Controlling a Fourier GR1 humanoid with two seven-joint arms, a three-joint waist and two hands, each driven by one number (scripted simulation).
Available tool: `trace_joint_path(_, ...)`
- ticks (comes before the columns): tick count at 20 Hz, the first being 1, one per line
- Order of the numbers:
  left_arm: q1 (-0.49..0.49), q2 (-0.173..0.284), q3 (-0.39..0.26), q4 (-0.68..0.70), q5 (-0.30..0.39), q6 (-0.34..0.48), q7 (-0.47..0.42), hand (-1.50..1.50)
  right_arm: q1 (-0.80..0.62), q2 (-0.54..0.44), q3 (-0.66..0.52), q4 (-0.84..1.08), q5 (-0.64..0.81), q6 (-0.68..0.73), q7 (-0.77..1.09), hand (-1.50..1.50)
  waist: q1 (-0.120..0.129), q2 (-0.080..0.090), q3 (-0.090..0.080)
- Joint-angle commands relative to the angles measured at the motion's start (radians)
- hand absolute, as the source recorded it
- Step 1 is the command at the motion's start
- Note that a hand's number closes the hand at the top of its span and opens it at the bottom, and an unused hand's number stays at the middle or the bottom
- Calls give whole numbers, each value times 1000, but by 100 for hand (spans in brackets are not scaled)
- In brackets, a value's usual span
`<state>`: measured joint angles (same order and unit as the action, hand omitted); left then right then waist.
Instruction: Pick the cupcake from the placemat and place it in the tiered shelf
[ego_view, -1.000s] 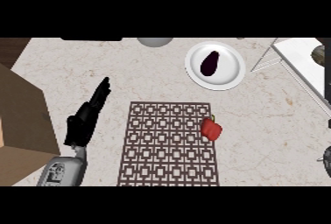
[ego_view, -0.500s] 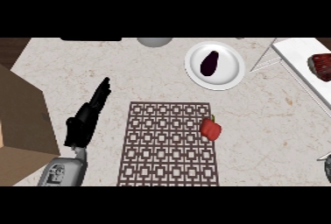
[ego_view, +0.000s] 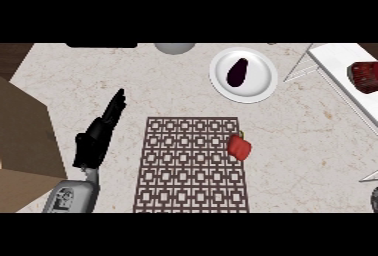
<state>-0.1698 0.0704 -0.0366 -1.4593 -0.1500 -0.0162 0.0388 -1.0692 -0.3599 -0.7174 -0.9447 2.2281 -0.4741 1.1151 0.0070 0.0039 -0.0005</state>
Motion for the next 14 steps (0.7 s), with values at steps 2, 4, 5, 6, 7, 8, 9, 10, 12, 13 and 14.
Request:
trace_joint_path(2,-25,-8,5,-15,-7,20,42,0,56,51,-24,-104,85,73,217,-150,-7,-6,0)
trace_joint_path(4,-3,-12,2,-12,-7,20,32,0,74,5,-58,-131,33,75,135,-150,-10,-6,0)
trace_joint_path(5,10,-9,-6,-11,0,1,3,0,56,77,-31,-161,74,52,216,-150,0,-4,0)
trace_joint_path(6,-14,5,5,-20,-5,4,36,0,60,60,-46,-197,34,46,165,-150,-7,-7,0)
trace_joint_path(7,1,-19,1,43,-11,19,-39,0,79,108,-31,-213,42,11,188,-150,-7,-3,0)
trace_joint_path(8,23,26,37,37,15,-13,-73,0,93,119,-35,-234,46,-21,197,-150,-2,-3,0)
trace_joint_path(9,17,3,5,14,-6,2,-26,0,67,102,-43,-272,19,-9,159,-150,-5,-6,0)
trace_joint_path(10,-29,-1,13,18,3,0,7,0,66,134,-25,-255,54,-25,198,-150,1,-2,0)
trace_joint_path(12,-19,-8,0,12,-5,4,10,0,23,147,-22,-280,16,-51,165,-150,6,-3,1)
trace_joint_path(13,-33,-1,-2,18,-30,20,-10,0,1,127,-34,-238,8,-50,161,-150,8,0,1)
trace_joint_path(14,62,-29,-40,-25,-40,27,-35,0,66,134,-49,-292,-52,-82,108,-150,3,-5,1)
